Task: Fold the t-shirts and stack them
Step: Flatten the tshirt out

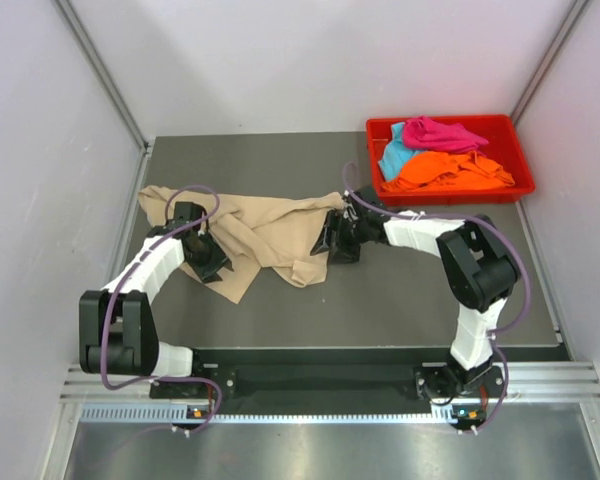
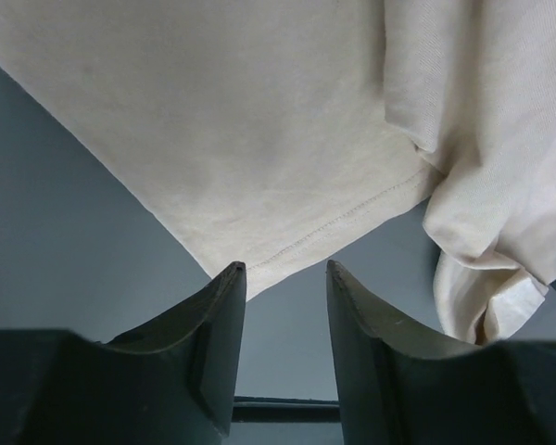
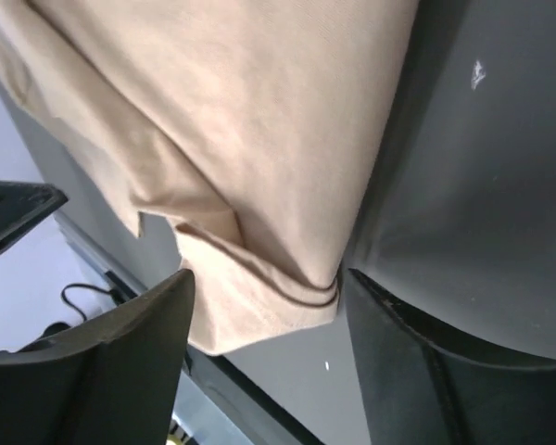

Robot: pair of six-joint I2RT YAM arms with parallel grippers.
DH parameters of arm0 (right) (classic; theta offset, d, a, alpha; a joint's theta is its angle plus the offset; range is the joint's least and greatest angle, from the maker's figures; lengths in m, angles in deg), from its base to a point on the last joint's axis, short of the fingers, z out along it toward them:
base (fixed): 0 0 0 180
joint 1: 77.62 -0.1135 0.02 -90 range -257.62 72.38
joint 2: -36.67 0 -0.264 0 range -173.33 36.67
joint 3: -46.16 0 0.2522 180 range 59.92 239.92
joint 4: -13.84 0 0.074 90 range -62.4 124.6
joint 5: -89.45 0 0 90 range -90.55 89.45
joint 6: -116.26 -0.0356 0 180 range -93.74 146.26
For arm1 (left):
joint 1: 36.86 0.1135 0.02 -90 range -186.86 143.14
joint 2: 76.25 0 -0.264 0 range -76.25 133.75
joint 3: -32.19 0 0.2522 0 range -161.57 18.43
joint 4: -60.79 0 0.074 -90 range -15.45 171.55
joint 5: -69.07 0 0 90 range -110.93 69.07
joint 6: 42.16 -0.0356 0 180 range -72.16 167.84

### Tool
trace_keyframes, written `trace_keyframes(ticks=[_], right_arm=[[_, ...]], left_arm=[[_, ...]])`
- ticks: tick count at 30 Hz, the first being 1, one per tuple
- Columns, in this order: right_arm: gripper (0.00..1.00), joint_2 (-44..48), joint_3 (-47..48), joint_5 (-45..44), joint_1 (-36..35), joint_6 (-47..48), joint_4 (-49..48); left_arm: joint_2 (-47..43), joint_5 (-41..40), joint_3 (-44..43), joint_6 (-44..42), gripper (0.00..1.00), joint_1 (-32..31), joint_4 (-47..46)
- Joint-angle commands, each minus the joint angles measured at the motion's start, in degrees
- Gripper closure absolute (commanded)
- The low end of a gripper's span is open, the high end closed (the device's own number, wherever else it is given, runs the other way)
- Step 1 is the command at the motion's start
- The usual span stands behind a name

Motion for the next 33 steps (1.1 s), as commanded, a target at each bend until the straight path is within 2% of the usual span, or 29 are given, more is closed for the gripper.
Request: trace_keyframes(ticks=[1,4,6,7,8,10,11,12,14,15,16,17,18,19,20,21,23,26,28,29,33], right_arm=[[0.35,-2.1,1.7,-3.9,-2.5,-3.7,-1.2],[0.37,-2.4,2.0,-6.3,-3.9,-3.2,0.4],[0.42,-2.3,2.0,-8.0,-5.0,-2.9,1.0],[0.51,-2.4,2.0,-8.3,-5.1,-2.4,1.1],[0.67,-2.6,2.2,-9.5,-4.7,-1.9,1.5],[0.83,-2.4,4.6,-11.4,-3.9,1.9,3.0],[0.95,-2.0,6.0,-12.6,-2.6,4.2,6.2],[1.0,-1.5,7.5,-16.0,-1.9,6.9,8.4],[1.0,1.6,11.3,-20.5,-0.7,17.3,14.1],[1.0,2.8,12.0,-25.7,-0.8,21.6,15.7],[1.0,4.7,12.1,-27.5,-0.7,29.6,17.2],[0.99,5.9,11.1,-30.2,-0.7,33.2,18.9],[0.94,7.3,9.3,-33.4,-0.7,36.4,18.4],[0.83,10.2,4.6,-35.6,-0.7,40.5,17.7],[0.44,11.8,2.1,-37.7,-0.4,40.6,15.5],[0.37,13.3,-0.1,-38.9,-0.2,40.1,14.4],[0.3,16.4,-2.8,-39.4,-0.1,37.8,14.8],[0.31,18.6,-1.6,-36.7,-0.9,30.3,16.2],[0.39,18.1,1.0,-33.6,-2.3,24.2,14.7],[0.49,17.2,2.3,-32.8,-3.8,22.1,14.4],[0.59,7.9,12.9,-34.1,-7.6,17.5,17.6]], left_arm=[[0.3,2.0,-0.2,0.3,0.56,0.1,-2.3],[0.4,2.0,-0.7,0.0,0.56,0.1,-2.2],[0.3,1.8,-1.0,0.0,0.56,0.1,-1.9],[0.3,1.6,-1.1,0.0,0.55,0.1,-1.8],[0.4,1.5,-1.1,0.0,0.55,0.1,-1.8],[0.7,1.8,-1.2,0.0,0.55,0.1,-1.8],[0.8,2.0,-1.3,0.1,0.55,0.1,-1.9],[0.9,2.0,-1.3,0.0,0.55,0.1,-2.0],[0.8,2.3,-1.2,-0.1,0.55,0.1,-2.3],[0.6,2.5,-0.8,-0.1,0.55,0.1,-2.6],[0.5,2.7,-0.6,0.0,0.55,0.1,-2.9],[0.3,3.0,-0.4,0.1,0.54,0.1,-3.0],[0.3,3.3,0.1,0.1,0.54,0.1,-3.6],[0.3,3.5,0.3,0.4,0.54,0.1,-3.9],[0.3,3.7,0.5,0.6,0.54,0.1,-4.2],[0.6,4.1,0.8,0.8,0.54,0.1,-4.3],[0.8,4.6,1.0,1.6,0.54,0.1,-4.3],[0.7,4.9,1.3,2.8,0.55,0.0,-3.7],[0.2,4.8,1.8,3.7,0.57,0.0,-3.7],[0.0,4.8,2.0,4.0,0.58,0.0,-3.8],[-0.1,5.0,2.5,4.4,0.59,0.0,-4.0]])
